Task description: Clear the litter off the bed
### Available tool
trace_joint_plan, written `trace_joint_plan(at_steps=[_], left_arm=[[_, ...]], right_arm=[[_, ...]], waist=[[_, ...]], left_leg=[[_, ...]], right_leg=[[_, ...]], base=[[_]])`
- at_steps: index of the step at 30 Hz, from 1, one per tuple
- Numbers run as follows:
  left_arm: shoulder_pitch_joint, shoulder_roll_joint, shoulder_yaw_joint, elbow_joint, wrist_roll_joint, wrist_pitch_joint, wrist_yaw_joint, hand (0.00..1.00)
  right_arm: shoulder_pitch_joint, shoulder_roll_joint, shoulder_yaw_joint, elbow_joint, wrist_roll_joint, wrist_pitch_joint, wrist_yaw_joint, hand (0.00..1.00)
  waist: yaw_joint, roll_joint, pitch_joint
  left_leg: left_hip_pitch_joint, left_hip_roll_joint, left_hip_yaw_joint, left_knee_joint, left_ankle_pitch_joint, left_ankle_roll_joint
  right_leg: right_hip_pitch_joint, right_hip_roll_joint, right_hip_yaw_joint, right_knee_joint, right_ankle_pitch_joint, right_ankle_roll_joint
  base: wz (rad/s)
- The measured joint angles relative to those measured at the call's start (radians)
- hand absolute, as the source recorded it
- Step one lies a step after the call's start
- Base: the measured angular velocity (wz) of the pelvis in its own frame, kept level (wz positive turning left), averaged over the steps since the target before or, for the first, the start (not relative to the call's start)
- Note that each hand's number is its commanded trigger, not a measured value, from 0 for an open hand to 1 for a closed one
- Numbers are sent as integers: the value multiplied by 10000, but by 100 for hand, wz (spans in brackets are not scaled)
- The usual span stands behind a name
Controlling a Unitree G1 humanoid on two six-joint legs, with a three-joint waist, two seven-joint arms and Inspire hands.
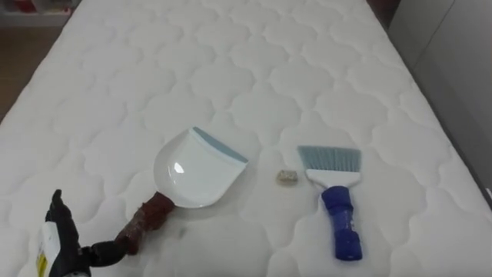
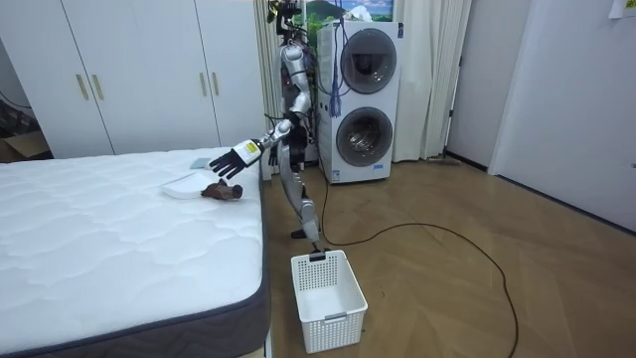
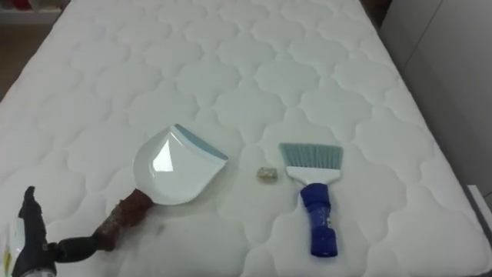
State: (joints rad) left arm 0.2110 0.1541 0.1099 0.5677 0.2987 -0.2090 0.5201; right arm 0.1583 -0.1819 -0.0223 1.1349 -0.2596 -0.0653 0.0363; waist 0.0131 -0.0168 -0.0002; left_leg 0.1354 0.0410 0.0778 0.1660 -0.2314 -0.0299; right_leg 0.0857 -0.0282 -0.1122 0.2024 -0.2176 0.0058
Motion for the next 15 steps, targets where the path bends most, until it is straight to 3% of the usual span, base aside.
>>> trace_joint_plan(at_steps=[15], left_arm=[[-326, 227, -481, -8, -277, -40, -43, 0]], right_arm=[[51, -68, 7, -12, 928, 10, 86, 0]], waist=[[-115, 48, -3]], left_leg=[[-213, 1, 37, 19, 0, 0]], right_leg=[[-203, 5, 64, 13, 17, -13]], base=[[0]])
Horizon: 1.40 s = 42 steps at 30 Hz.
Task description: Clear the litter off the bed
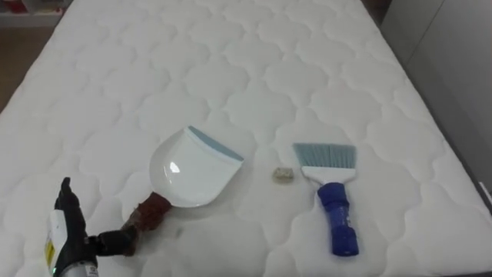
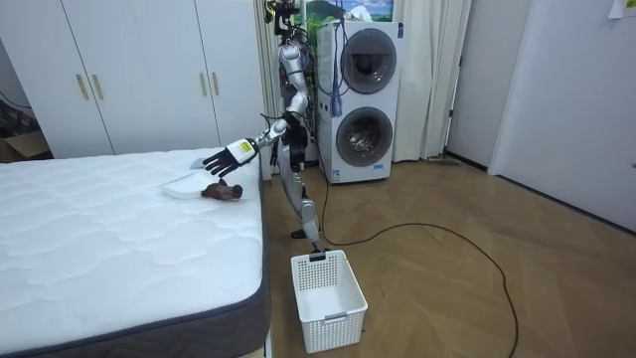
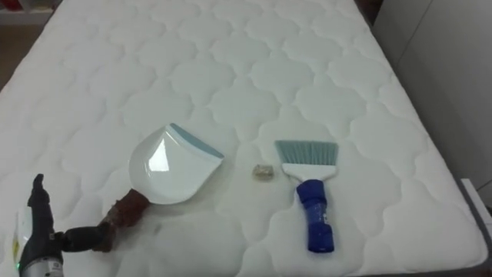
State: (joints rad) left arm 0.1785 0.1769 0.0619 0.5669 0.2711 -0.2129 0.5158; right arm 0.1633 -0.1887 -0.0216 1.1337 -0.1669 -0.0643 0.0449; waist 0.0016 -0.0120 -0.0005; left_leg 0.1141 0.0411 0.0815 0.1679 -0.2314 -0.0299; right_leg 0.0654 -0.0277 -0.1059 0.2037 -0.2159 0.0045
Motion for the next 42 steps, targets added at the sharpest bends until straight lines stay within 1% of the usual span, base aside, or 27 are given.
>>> trace_joint_plan(at_steps=[2, 4, 7, 8, 9, 11, 13, 15, 17, 18, 20, 21, 23, 24, 25, 27, 31, 32, 33, 35, 38, 40, 41, 42], left_arm=[[-19, -1, -70, 1, 33, 0, -35, 0], [-132, -2, -68, 42, 49, 0, -76, 0], [-383, 2, -68, 47, 49, 0, -193, 0], [-492, 1, -73, 103, 53, -1, -265, 0], [-636, 0, -81, 316, 65, 0, -300, 0], [-787, 1, -88, 579, 61, 8, -383, 0], [-823, 1, -192, 714, 55, 13, -488, 0], [-994, 3, -458, 1212, 52, 21, -639, 0], [-1115, 4, -505, 1482, 10, 23, -798, 0], [-1274, 9, -586, 1688, -68, 22, -875, 0], [-1503, 23, -775, 2063, -66, 21, -953, 0], [-1587, 25, -894, 2195, -60, 22, -988, 0], [-1719, 65, -1102, 2222, -60, 21, -1119, 0], [-1905, 84, -1230, 2320, -58, 9, -1185, 0], [-2016, 85, -1277, 2434, -59, -5, -1204, 0], [-2451, 110, -1449, 2830, -57, -15, -1363, 0], [-2726, 115, -1465, 2907, -61, -24, -1393, 0], [-2786, 127, -1458, 2977, -64, -85, -1393, 0], [-2876, 136, -1455, 3205, -64, -142, -1393, 0], [-2960, 143, -1452, 3415, -62, -142, -1392, 0], [-3057, 141, -1461, 3561, -57, -167, -1392, 0], [-3124, 139, -1515, 3816, -56, -167, -1393, 0], [-3122, 139, -1542, 3918, -54, -166, -1392, 0], [-3132, 147, -1542, 3980, -57, -163, -1382, 0]], right_arm=[[-2, -21, -1, 1, 41, -3, -17, 0], [-11, -53, -1, 9, 104, -9, -27, 0], [-55, -77, 7, 28, 199, -8, -88, 0], [-77, -93, 7, 49, 269, -9, -104, 0], [-93, -106, 8, 135, 358, -11, -119, 0], [-225, -106, 20, 341, 421, -11, -151, 0], [-264, -106, 120, 346, 447, -12, -206, 0], [-383, -119, 376, 339, 462, -15, -218, 0], [-567, -113, 462, 340, 429, -21, -212, 0], [-645, -115, 492, 340, 426, -46, -210, 0], [-715, -115, 500, 338, 425, -115, -206, 0], [-751, -117, 543, 338, 431, -135, -206, 0], [-803, -144, 681, 339, 430, -229, -207, 0], [-890, -192, 801, 345, 435, -255, -210, 0], [-933, -223, 861, 351, 435, -262, -208, 0], [-1108, -322, 1114, 482, 500, -330, -207, 0], [-1449, -323, 1187, 750, 505, -356, -289, 0], [-1532, -312, 1214, 761, 537, -373, -354, 0], [-1599, -313, 1320, 771, 591, -411, -458, 0], [-1657, -314, 1521, 777, 636, -479, -576, 0], [-1854, -326, 1772, 775, 684, -489, -695, 0], [-1866, -321, 2002, 772, 874, -525, -786, 0], [-1849, -320, 2095, 775, 888, -546, -791, 0], [-1867, -336, 2138, 793, 972, -610, -876, 0]], waist=[[-5, 38, 0], [6, 79, 19], [13, 133, -13], [12, 154, 2], [0, 168, -7], [-12, 171, -9], [-93, 172, 6], [-149, 144, 27], [-296, 108, 47], [-326, 74, 65], [-344, 61, 75], [-419, 59, 80], [-481, 66, 81], [-476, 99, 108], [-477, 114, 118], [-484, 149, 129], [-486, 160, 131], [-475, 158, 131], [-470, 158, 131], [-481, 150, 136], [-483, 118, 145], [-478, 124, 149], [-450, 133, 152], [-410, 190, 214]], left_leg=[[-1, 0, 10, 0, 0, 0], [-6, 1, 11, 0, 0, 0], [-177, 1, 29, 35, 0, 0], [-222, 2, 30, 36, 0, 0], [-267, 2, 37, 45, 0, 0], [-443, 2, 47, 137, 0, 0], [-601, 2, 57, 171, 1, 1], [-761, 3, 99, 211, 2, 3], [-915, 3, 99, 230, 6, 9], [-1045, 3, 104, 255, 12, 20], [-1210, 5, 103, 318, 14, 23], [-1259, 8, 103, 329, 15, 25], [-1364, 10, 102, 372, 15, 24], [-1431, 16, 103, 374, 15, 25], [-1461, 16, 103, 376, 15, 25], [-1594, 20, 99, 384, 17, 27], [-1794, 20, 100, 387, 17, 28], [-1830, 20, 101, 382, 17, 28], [-1836, 20, 101, 382, 17, 28], [-1872, 20, 103, 383, 17, 28], [-2071, 20, 107, 388, 17, 27], [-2107, 36, -87, 389, 20, 28], [-2082, 60, -342, 386, 27, 38], [-2012, 166, -963, 346, 50, 63]], right_leg=[[11, 2, 8, -2, 0, 0], [15, 4, 5, -7, 0, -1], [-157, 0, -15, 9, 7, -8], [-183, -1, -34, 8, 23, -7], [-301, -4, -32, 26, 25, -6], [-458, -13, -32, 47, 51, -11], [-571, -19, -44, 115, 58, -12], [-762, -41, -133, 218, 58, -12], [-924, -54, -174, 303, 57, -12], [-1078, -65, -223, 366, 58, -12], [-1208, -82, -314, 376, 79, -24], [-1255, -83, -329, 375, 85, -26], [-1333, -83, -332, 375, 88, -28], [-1402, -82, -331, 380, 105, -32], [-1423, -81, -332, 379, 109, -34], [-1564, -78, -330, 380, 123, -44], [-1797, -76, -329, 389, 124, -43], [-1854, -75, -334, 400, 124, -43], [-1868, -73, -335, 400, 124, -43], [-1911, -70, -334, 400, 124, -43], [-2144, -70, -327, 435, 124, -43], [-2301, -63, -337, 690, 121, -46], [-2482, -48, -388, 1030, 117, -47], [-3028, -44, -617, 1947, 67, -92]], base=[[-2], [0], [0], [0], [0], [-2], [-2], [-4], [0], [0], [0], [0], [0], [0], [0], [0], [-2], [-6], [-7], [-5], [-5], [-2], [-18], [-32]])
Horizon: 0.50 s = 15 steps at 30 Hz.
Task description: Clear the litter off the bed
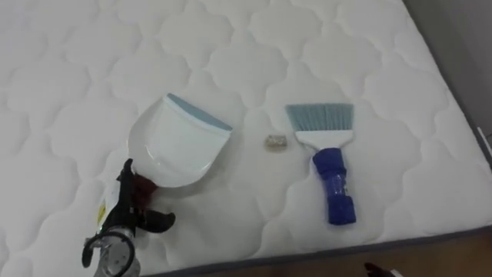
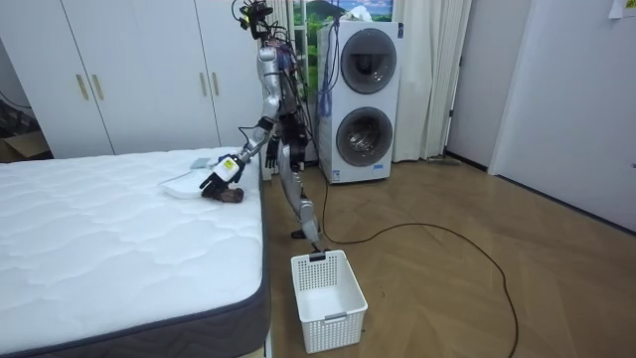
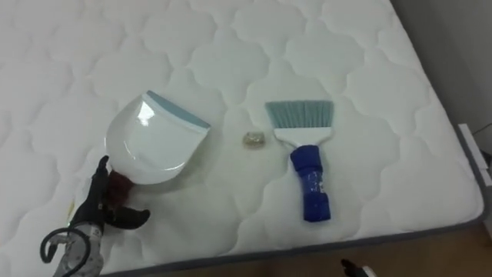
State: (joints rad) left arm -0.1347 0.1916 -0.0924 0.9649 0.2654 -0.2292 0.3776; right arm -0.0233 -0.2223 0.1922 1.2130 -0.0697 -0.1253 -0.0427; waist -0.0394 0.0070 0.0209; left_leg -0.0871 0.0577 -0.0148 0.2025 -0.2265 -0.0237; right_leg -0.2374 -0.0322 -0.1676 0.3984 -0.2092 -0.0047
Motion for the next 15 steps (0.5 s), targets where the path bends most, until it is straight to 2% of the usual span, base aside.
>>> trace_joint_plan(at_steps=[1, 2, 3, 4, 5, 6, 7, 8, 11, 13, 14, 15], left_arm=[[7, 13, 20, 23, 9, 0, 17, 0], [8, 111, 307, 141, 60, -2, 65, 0], [-136, 345, 740, 402, 120, 11, 179, 0], [-160, 299, 806, 621, 126, 25, 261, 0], [-358, 193, 765, 867, 115, 59, 298, 0], [-551, 212, 735, 865, 104, 35, 330, 0], [-596, 244, 684, 865, 98, 20, 386, 0], [-669, 273, 670, 849, 106, -6, 529, 0], [-686, 270, 663, 851, 109, -6, 660, 0], [-674, 269, 627, 850, 100, -6, 757, 0], [-668, 270, 502, 850, 115, -4, 847, 0], [-650, 268, 425, 850, 135, -4, 913, 0]], right_arm=[[-27, -32, -8, 12, 140, -98, -98, 0], [-372, -36, 110, 16, 263, -230, -234, 0], [-683, -62, 351, 9, 284, -329, -381, 0], [-638, -127, 442, 54, 322, -341, -465, 0], [-566, -214, 484, 372, 452, -242, -601, 0], [-532, -190, 492, 710, 476, -125, -628, 0], [-497, -174, 516, 773, 455, -87, -575, 0], [-400, -142, 525, 775, 454, -85, -449, 0], [-374, -155, 483, 787, 477, -64, -403, 0], [-395, -133, 503, 784, 632, -57, -387, 0], [-350, -126, 506, 811, 685, -45, -335, 0], [-345, -131, 506, 826, 695, -42, -296, 0]], waist=[[45, 106, 117], [66, 91, 151], [-54, -194, 227], [-152, -138, 244], [-158, 67, 223], [-121, 61, 238], [-89, 63, 237], [-83, 55, 234], [-80, 31, 226], [-72, 19, 154], [-58, 9, 38], [-46, 17, -17]], left_leg=[[38, 91, -442, -9, 2, 8], [-215, 252, -638, 189, -9, 21], [-667, 71, -297, 783, -193, -123], [-737, 24, -179, 994, -432, -213], [-787, 63, 31, 1067, -491, -222], [-778, -3, 148, 732, -291, -146], [-769, -22, 238, 533, -238, -104], [-746, -57, 514, 415, -237, -74], [-799, -212, 583, 521, -199, 16], [-784, -246, 590, 603, -218, 49], [-759, -279, 590, 562, -230, 66], [-725, -308, 590, 547, -233, 75]], right_leg=[[-423, 106, -26, 357, -217, -141], [-1237, 574, 242, -602, 26, -742], [-1760, 527, -42, -1761, 2185, -1107], [-1830, 363, -377, -1595, 2321, -1086], [-1717, 390, -571, -1557, 2269, -1065], [-1608, 343, -538, -1587, 2254, -1053], [-1568, 350, -533, -1579, 2226, -1029], [-1557, 347, -525, -1542, 2109, -992], [-1558, 302, -384, -1432, 2042, -836], [-1460, 271, -359, -1466, 2047, -708], [-1445, 253, -316, -1474, 2087, -687], [-1402, 214, -320, -1473, 2166, -737]], base=[[-77], [-85], [-63], [0], [32], [28], [25], [25], [16], [11], [14], [10]])
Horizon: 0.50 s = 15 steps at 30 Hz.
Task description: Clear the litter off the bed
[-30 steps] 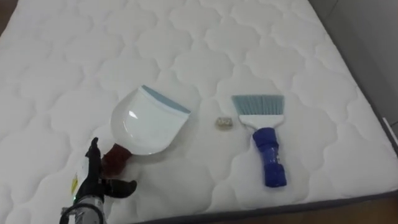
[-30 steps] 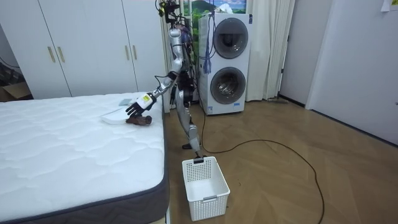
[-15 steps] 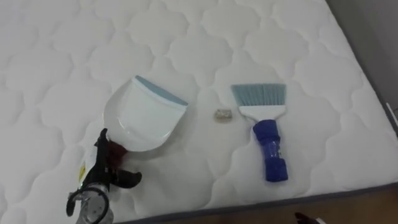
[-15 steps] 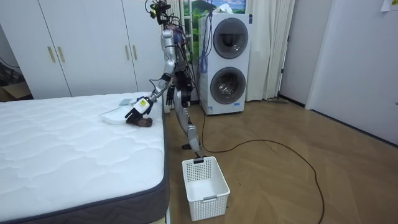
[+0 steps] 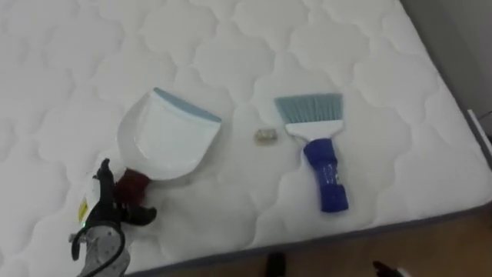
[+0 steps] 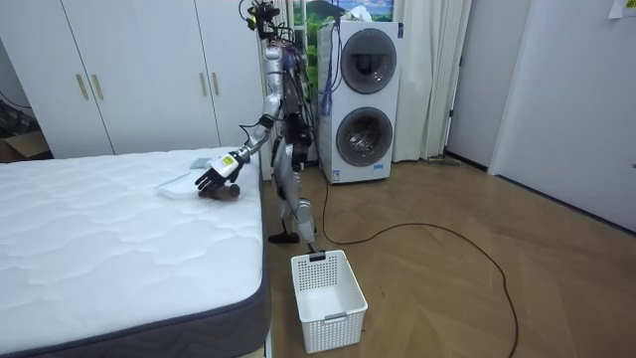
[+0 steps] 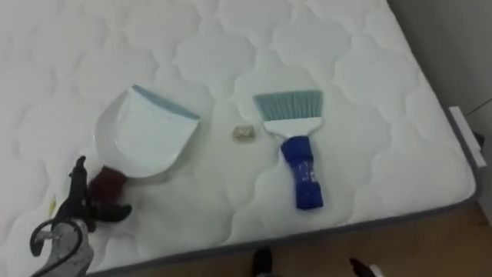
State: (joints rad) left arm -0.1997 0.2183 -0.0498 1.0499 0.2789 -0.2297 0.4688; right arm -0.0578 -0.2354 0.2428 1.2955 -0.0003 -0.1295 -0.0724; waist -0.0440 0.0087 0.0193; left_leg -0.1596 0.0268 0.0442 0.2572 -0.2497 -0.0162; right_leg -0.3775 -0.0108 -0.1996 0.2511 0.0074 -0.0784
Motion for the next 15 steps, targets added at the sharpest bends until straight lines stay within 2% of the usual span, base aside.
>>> trace_joint_plan(at_steps=[1, 3, 5, 15], left_arm=[[15, 0, -19, 0, -5, 0, 23, 0], [183, 1, -56, -21, -8, 1, 136, 0], [335, 1, -96, -115, -15, 2, 352, 0], [493, 2, -369, -304, -23, -13, 888, 0]], right_arm=[[9, 0, 6, 1, 15, 0, 7, 0], [16, 1, 48, -7, 172, -1, 113, 0], [33, 0, 101, 1, 373, 3, 273, 0], [2, -4, 107, 2, 741, -6, 525, 0]], waist=[[8, 0, 0], [10, 19, -63], [-30, 23, -89], [-22, 27, -87]], left_leg=[[37, -17, 1, 3, 8, 13], [141, -36, 3, 15, 15, 42], [146, -33, -6, 20, 18, 48], [129, -14, -43, 6, 35, 32]], right_leg=[[39, -14, 3, -2, 23, -3], [196, -61, -37, -12, 21, 55], [247, -68, -79, -91, 49, 81], [257, -73, -234, -130, 50, 39]], base=[[6], [5], [5], [0]])
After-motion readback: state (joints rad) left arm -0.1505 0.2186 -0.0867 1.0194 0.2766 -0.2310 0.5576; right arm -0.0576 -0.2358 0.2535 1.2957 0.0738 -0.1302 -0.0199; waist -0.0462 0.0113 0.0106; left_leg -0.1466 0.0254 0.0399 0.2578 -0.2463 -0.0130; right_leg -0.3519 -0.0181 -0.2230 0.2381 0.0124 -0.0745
